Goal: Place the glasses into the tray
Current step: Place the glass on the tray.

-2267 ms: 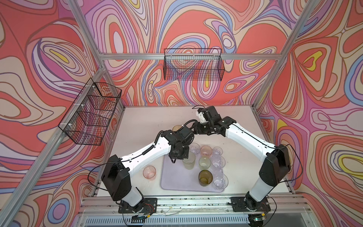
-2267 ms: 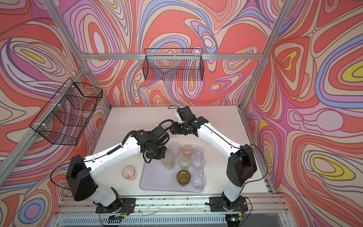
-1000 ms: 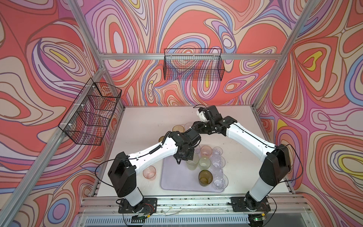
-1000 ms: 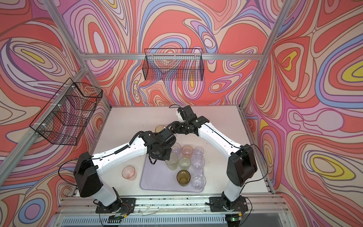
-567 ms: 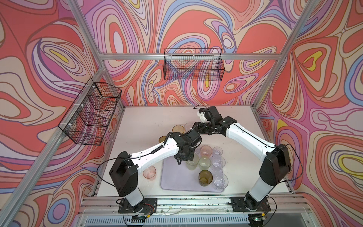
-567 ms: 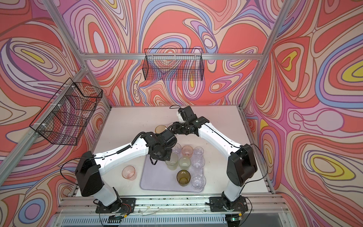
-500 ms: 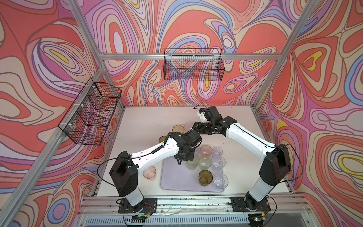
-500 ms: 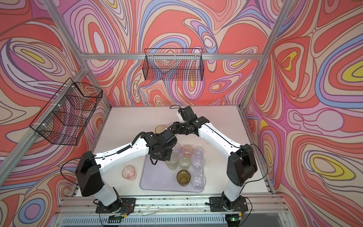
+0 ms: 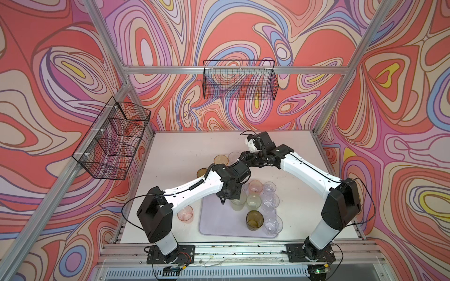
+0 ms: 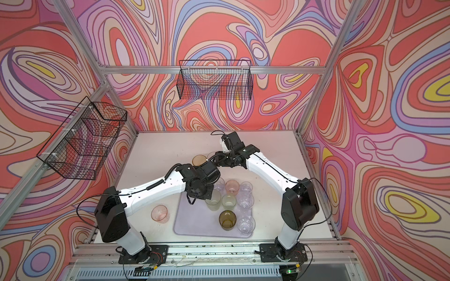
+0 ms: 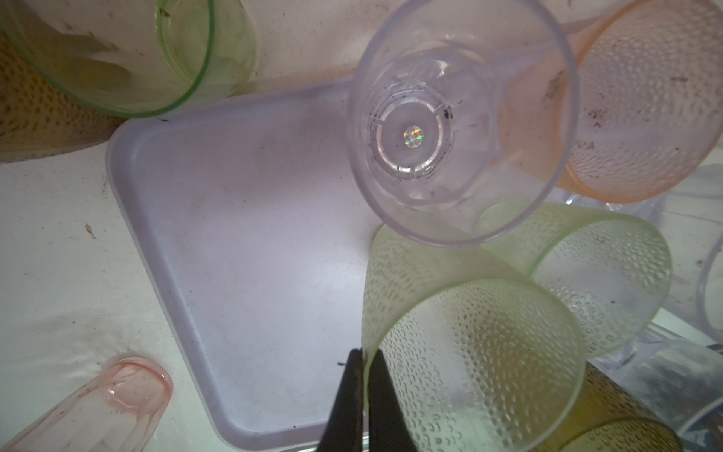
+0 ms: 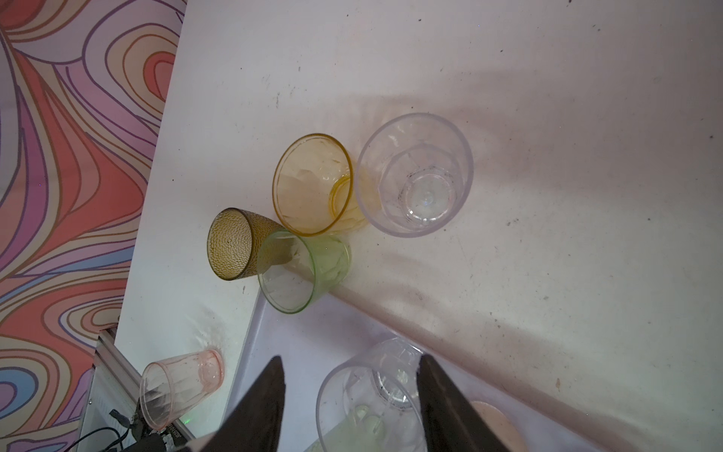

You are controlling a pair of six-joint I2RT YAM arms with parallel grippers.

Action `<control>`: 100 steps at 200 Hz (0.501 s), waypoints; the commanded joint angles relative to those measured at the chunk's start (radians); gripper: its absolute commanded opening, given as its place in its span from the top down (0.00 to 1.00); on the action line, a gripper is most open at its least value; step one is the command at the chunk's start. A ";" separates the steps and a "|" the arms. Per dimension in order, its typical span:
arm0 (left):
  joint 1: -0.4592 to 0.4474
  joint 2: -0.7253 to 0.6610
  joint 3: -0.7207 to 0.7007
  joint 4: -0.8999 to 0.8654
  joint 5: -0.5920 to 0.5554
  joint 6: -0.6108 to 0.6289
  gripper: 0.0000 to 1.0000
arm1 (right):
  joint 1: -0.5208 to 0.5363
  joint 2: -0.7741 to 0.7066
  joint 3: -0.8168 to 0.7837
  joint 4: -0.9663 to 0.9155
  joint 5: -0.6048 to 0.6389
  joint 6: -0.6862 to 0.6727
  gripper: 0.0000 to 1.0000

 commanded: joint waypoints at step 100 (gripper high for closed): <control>-0.008 -0.033 0.126 -0.166 -0.089 0.026 0.53 | -0.002 -0.035 -0.019 0.021 -0.006 -0.002 0.44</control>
